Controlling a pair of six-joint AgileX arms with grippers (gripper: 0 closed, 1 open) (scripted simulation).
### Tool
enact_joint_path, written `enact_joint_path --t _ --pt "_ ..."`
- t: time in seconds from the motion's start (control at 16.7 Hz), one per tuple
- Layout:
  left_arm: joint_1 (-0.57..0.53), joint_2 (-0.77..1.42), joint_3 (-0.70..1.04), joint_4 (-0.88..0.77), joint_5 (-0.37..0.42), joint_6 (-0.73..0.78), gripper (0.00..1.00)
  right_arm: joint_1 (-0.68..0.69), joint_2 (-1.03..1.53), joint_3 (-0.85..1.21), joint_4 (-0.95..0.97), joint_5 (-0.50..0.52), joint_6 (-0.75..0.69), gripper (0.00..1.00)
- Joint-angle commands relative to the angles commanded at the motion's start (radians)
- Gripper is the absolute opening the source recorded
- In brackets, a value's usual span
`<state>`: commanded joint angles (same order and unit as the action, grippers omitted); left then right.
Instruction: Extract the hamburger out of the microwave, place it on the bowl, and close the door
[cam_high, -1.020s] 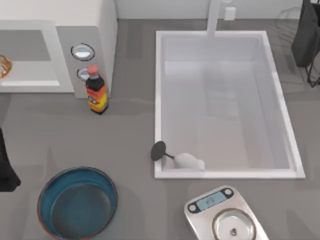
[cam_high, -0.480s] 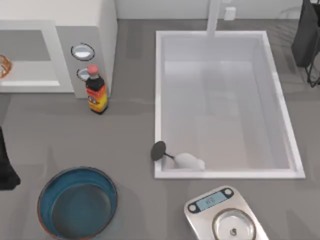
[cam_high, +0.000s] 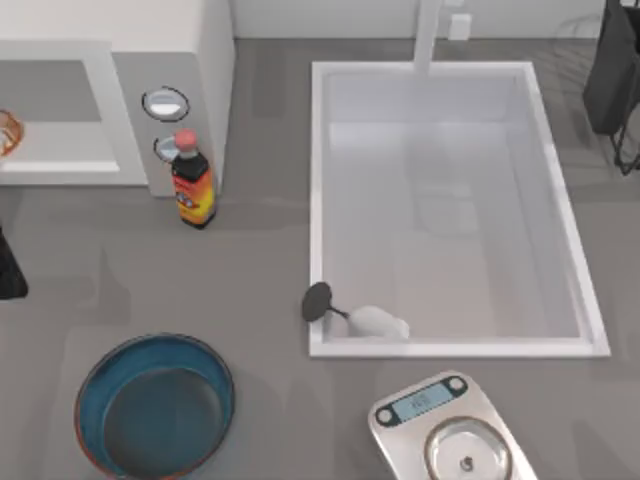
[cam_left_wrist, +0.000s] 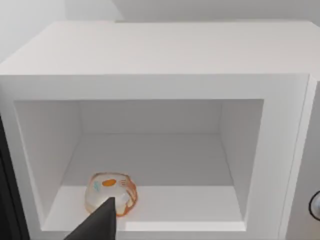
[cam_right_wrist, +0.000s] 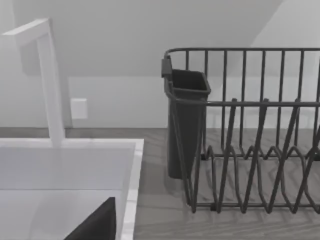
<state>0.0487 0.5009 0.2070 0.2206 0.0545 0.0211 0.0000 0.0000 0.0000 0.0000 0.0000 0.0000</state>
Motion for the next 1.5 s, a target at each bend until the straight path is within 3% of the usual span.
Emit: enact_joint_path --t 0.96,1.26,1.5 --pt "0.153 1.572 0.650 0.693 0.171 0.067 1.00 0.000 0.000 0.000 0.000 0.000 0.000 1.00" --pt "0.184 1.892 0.782 0.833 0.206 0.080 1.00 0.000 0.000 0.000 0.000 0.000 0.000 1.00" --pt "0.194 1.986 0.821 0.875 0.216 0.084 1.00 0.000 0.000 0.000 0.000 0.000 0.000 1.00"
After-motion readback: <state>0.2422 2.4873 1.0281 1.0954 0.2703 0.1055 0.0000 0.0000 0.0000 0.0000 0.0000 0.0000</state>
